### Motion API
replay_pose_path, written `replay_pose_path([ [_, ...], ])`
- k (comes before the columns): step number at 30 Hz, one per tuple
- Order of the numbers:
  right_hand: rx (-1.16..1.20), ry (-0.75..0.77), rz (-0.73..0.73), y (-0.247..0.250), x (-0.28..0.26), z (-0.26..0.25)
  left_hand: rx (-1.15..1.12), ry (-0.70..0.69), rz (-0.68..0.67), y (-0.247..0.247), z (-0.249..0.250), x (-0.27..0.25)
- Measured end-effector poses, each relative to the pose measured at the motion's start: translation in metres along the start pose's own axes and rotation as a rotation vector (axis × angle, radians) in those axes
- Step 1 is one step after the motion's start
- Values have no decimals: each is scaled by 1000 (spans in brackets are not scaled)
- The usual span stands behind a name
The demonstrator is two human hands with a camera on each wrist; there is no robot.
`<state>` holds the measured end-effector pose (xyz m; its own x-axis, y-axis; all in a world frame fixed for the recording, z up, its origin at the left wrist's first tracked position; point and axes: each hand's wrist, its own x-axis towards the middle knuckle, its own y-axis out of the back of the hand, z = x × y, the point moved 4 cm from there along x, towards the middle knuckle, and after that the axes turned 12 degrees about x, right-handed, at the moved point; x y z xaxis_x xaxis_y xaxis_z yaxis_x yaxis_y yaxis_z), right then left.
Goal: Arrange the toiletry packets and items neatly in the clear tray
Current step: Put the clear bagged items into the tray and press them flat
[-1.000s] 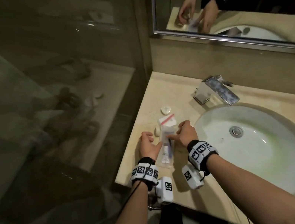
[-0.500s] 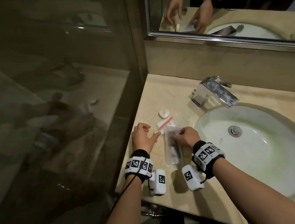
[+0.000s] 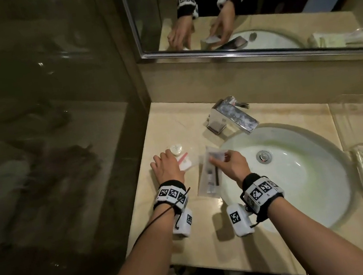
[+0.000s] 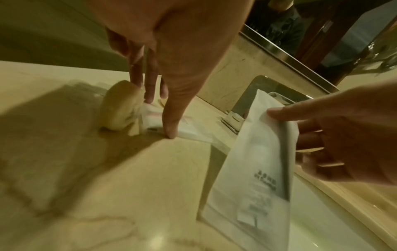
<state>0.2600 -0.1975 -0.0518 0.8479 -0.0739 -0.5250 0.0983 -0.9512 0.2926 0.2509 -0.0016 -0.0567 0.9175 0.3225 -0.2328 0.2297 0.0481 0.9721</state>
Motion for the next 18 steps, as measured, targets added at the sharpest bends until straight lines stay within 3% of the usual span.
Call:
replay_pose_path([
  [9, 88, 39, 11, 24, -3, 17, 46, -4, -46, -7, 10, 2],
  [18, 121, 52, 31, 49, -9, 36, 41, -121, 103, -2, 28, -17],
])
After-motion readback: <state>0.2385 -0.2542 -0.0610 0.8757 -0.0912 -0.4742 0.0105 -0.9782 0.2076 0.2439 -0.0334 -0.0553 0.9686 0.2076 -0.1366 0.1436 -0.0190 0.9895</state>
